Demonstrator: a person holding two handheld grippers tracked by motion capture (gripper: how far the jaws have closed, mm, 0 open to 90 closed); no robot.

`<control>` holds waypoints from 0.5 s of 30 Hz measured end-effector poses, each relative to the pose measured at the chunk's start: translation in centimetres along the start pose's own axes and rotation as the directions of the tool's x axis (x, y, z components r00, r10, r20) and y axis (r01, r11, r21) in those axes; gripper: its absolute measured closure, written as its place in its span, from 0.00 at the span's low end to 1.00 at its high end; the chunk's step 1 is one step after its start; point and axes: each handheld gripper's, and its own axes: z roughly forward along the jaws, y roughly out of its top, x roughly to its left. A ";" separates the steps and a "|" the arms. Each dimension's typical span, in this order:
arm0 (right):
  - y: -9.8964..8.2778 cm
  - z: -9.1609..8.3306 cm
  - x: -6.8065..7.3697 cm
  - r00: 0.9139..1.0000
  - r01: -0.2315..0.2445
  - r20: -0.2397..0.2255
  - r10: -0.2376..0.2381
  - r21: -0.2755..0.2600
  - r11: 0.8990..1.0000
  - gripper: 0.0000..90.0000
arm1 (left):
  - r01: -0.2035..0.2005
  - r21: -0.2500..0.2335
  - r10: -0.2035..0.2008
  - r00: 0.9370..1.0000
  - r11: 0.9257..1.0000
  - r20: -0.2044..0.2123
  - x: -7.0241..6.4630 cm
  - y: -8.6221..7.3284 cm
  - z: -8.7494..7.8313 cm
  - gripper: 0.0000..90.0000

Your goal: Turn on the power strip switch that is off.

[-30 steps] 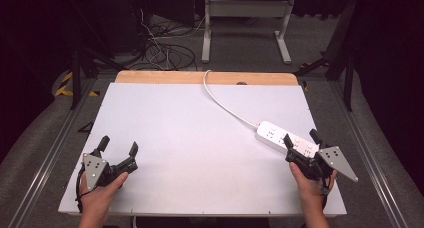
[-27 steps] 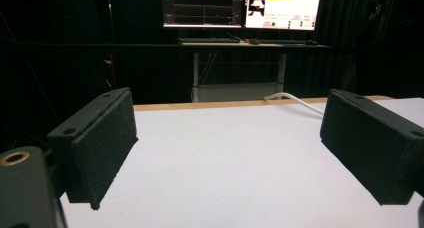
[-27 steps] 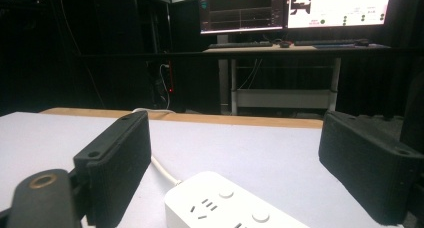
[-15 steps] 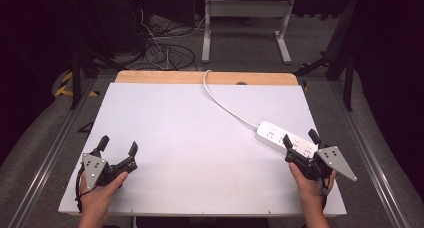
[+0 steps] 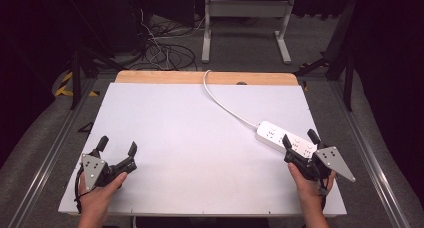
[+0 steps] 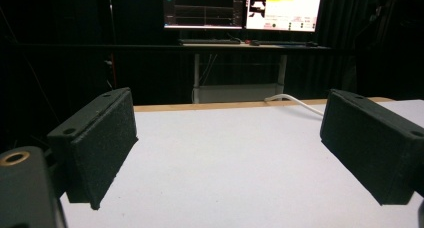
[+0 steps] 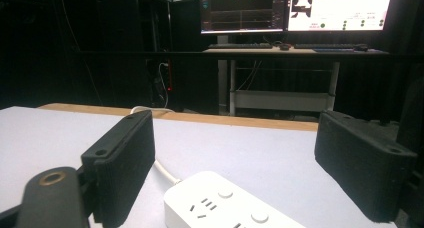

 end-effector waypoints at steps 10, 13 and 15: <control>0.0 0.0 -0.1 1.000 0.004 0.003 -0.004 0.001 1.000 0.19 | -0.005 0.002 0.005 1.000 1.000 0.003 -0.1 0.0 0.1 0.10; 0.0 0.0 -0.1 1.000 0.004 0.003 -0.004 0.003 1.000 0.19 | -0.007 0.004 0.007 1.000 1.000 0.005 -0.1 0.0 0.1 0.10; 0.0 0.0 -0.2 1.000 0.004 0.003 -0.004 0.004 1.000 0.19 | -0.005 0.002 0.005 1.000 1.000 0.006 -0.1 0.0 0.1 0.10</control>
